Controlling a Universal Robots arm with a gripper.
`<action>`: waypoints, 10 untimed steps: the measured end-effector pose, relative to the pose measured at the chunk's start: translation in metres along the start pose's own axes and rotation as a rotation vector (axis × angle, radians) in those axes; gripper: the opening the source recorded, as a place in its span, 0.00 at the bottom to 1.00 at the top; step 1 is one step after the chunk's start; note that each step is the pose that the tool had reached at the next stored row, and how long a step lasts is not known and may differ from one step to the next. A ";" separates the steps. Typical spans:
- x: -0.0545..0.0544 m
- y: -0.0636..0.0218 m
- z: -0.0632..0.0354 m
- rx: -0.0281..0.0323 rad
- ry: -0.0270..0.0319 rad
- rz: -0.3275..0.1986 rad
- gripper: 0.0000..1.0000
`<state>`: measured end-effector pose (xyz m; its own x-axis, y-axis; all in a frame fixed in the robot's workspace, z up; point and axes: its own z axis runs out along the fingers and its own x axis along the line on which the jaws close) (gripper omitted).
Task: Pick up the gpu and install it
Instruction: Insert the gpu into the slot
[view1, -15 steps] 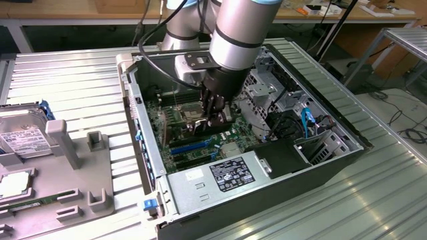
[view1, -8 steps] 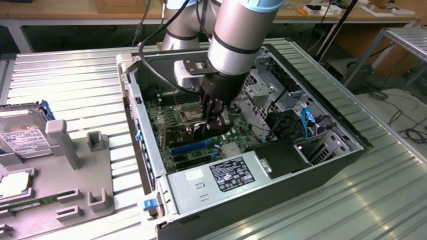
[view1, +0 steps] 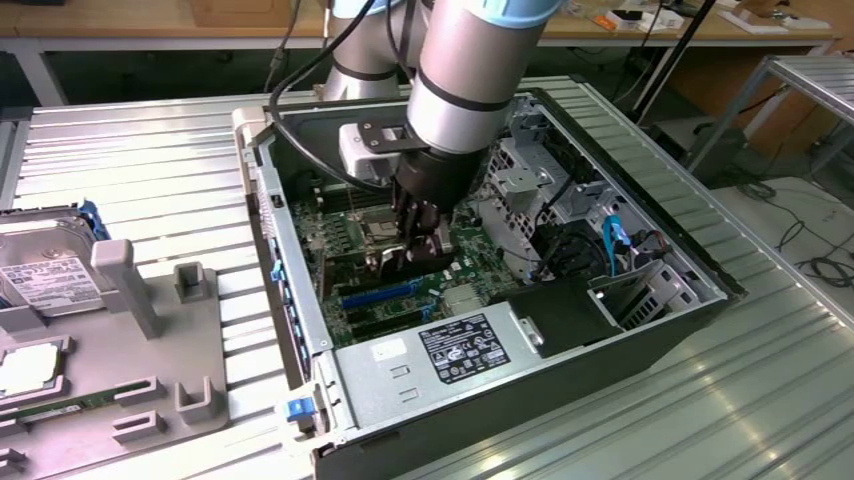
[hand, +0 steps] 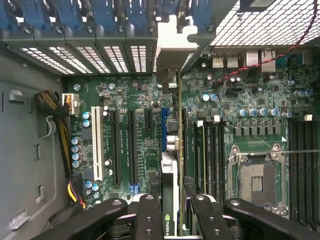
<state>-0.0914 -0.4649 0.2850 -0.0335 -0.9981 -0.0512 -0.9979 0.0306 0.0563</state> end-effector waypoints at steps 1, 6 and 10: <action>0.000 0.0012 0.0002 0.0000 0.0000 0.000 0.27; 0.001 0.0055 0.0017 0.0001 0.0002 -0.001 0.27; 0.001 0.0125 0.0031 0.0009 0.0001 -0.001 0.27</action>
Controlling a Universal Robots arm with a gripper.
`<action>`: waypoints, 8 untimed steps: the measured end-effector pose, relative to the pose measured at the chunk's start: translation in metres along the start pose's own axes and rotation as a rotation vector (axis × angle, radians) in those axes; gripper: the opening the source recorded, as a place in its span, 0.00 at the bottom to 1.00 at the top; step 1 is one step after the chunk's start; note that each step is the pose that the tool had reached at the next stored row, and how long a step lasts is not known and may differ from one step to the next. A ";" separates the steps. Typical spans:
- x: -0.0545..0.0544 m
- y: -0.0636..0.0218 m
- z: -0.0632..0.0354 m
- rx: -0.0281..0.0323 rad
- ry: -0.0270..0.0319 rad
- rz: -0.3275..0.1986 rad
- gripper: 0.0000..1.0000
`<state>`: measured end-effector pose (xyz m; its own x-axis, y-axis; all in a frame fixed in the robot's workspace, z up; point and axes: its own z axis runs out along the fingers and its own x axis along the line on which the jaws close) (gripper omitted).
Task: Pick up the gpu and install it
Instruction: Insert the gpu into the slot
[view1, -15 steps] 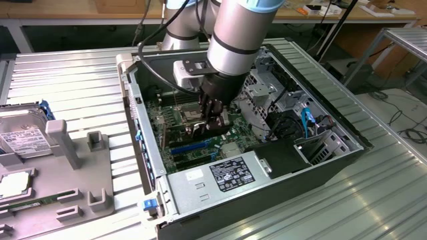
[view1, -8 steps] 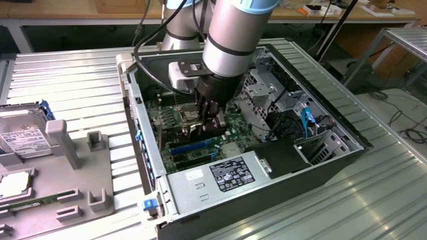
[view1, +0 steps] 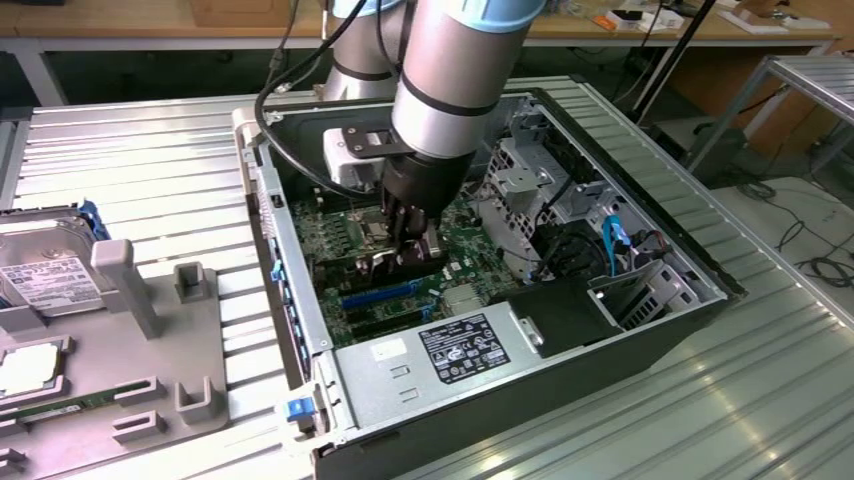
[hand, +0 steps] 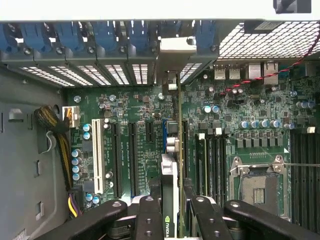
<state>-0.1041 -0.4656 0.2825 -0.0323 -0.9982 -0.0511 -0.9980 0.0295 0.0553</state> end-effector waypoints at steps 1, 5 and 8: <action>0.000 0.0000 0.0000 -0.0001 0.0001 0.000 0.27; 0.000 0.0001 0.0000 -0.0001 0.0000 0.000 0.27; 0.001 0.0001 -0.0001 -0.0003 0.0001 0.000 0.27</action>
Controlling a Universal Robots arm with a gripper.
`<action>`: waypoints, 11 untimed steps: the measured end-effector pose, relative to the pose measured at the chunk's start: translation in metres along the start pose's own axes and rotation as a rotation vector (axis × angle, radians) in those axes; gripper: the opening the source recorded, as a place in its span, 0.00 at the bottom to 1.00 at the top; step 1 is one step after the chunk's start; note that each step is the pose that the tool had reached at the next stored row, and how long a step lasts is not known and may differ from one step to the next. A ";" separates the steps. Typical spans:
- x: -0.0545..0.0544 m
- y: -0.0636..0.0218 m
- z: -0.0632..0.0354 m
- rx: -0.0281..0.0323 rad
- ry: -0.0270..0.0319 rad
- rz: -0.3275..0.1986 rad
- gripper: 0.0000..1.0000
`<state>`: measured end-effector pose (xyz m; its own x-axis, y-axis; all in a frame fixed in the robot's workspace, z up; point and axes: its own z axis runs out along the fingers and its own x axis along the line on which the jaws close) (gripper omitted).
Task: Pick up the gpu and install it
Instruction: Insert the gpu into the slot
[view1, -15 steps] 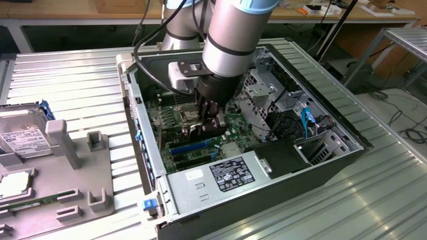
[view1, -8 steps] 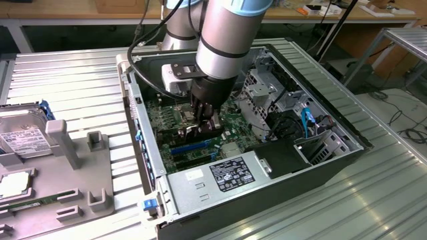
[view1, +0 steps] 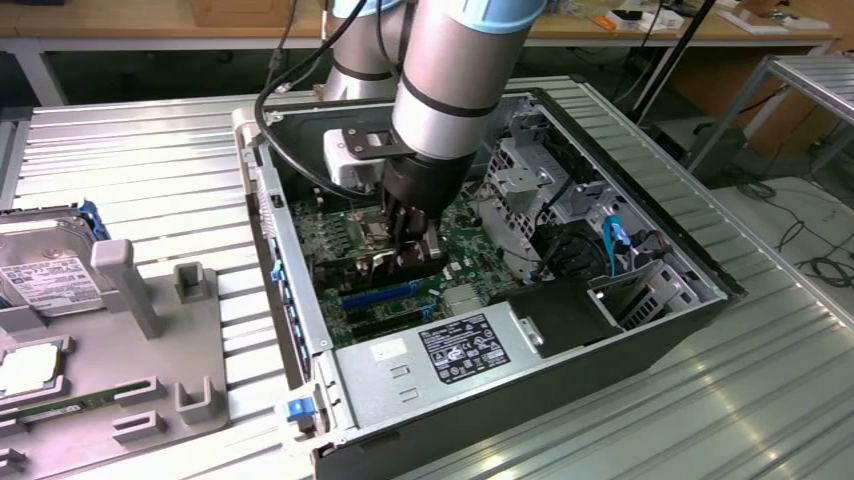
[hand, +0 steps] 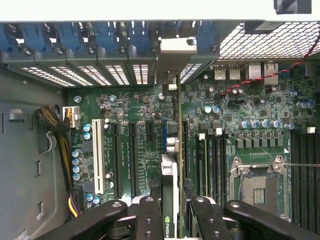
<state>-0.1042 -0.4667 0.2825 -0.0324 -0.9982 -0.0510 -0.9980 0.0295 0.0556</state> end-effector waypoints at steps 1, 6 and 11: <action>0.000 0.0000 0.0000 -0.0002 0.0001 0.000 0.27; 0.001 0.0001 -0.0001 -0.0003 0.0022 0.000 0.27; 0.001 0.0038 0.0007 -0.0002 0.0023 0.002 0.27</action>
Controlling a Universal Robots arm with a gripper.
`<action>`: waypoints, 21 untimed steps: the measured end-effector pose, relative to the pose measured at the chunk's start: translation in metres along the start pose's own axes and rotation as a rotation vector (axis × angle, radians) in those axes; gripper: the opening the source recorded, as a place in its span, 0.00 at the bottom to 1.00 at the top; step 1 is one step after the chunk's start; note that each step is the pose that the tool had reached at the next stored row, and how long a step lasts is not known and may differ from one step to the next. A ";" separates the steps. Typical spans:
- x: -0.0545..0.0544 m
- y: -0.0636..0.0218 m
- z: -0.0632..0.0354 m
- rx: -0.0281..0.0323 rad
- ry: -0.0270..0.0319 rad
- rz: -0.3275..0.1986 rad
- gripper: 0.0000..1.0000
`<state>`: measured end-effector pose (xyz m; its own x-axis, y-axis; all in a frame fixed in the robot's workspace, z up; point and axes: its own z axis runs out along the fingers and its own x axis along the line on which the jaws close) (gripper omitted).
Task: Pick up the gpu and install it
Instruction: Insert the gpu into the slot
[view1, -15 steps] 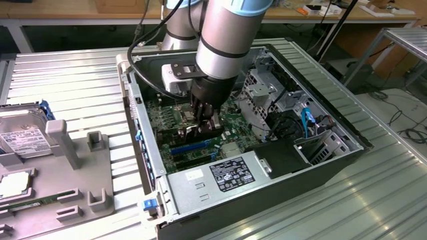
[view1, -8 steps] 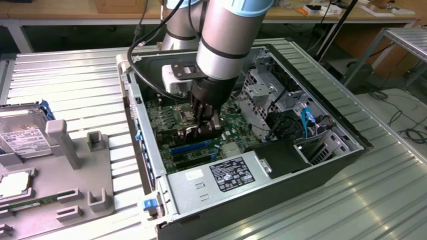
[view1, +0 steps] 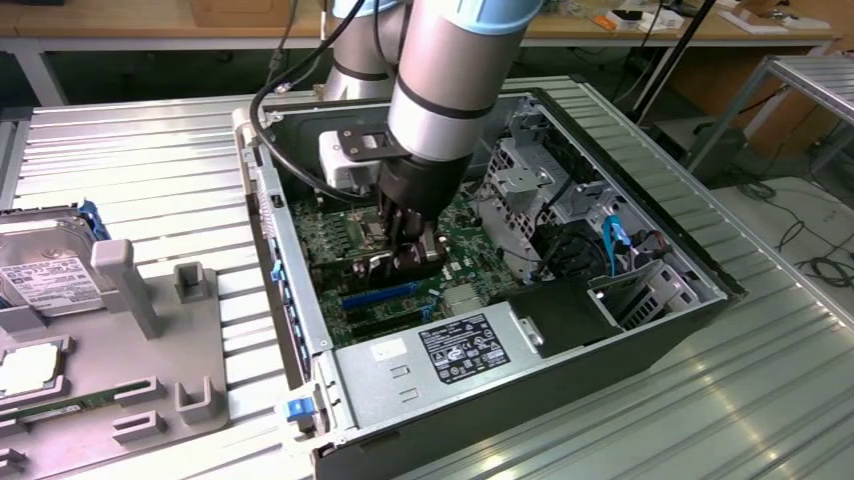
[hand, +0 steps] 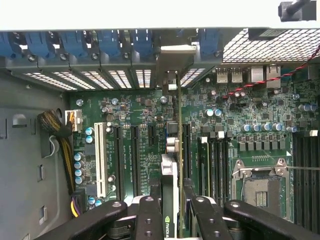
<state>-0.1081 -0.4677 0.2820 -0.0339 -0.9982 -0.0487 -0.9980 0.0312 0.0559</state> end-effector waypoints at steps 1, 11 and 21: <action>0.000 0.0000 0.0004 0.0000 0.0000 0.000 0.27; 0.000 -0.0011 0.0013 -0.0092 0.0144 0.001 0.27; 0.000 -0.0014 0.0056 -0.0095 0.0117 0.002 0.27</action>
<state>-0.1070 -0.4677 0.2763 -0.0350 -0.9987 -0.0369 -0.9973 0.0325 0.0654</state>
